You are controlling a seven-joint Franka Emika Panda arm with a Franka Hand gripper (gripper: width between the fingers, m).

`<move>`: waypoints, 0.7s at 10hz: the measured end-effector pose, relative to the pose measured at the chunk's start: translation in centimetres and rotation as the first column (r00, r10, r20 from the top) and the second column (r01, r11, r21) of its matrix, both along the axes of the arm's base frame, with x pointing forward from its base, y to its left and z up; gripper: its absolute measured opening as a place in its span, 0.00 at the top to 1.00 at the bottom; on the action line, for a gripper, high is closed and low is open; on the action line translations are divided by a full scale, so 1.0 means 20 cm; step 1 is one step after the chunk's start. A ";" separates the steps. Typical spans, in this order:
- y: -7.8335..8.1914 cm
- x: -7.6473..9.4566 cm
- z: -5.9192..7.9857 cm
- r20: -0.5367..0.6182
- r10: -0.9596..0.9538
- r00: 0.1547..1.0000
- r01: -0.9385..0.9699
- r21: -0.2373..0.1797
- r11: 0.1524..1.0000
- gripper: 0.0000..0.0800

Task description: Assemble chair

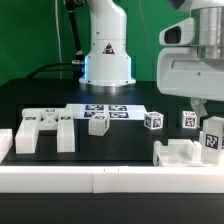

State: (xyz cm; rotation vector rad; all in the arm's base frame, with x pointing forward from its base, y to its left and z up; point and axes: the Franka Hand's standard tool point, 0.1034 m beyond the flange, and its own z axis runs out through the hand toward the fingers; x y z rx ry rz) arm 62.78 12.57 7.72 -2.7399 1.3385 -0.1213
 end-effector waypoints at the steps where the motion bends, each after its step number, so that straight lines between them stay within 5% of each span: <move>1: 0.00 0.00 0.00 0.001 0.014 1.000 -0.014 -0.002 1.000 0.63; 2: 0.00 0.00 0.00 0.002 0.035 0.999 -0.035 -0.004 0.999 0.63; 4: 0.02 -0.01 0.00 -0.001 0.081 0.997 -0.081 -0.009 0.997 0.25; 7: 0.04 -0.01 0.00 0.003 0.387 0.922 -0.387 -0.051 0.921 0.19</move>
Offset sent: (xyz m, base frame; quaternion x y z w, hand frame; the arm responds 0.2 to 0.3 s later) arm -0.0014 0.0042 0.0032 -0.0318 0.0122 -0.0746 0.9966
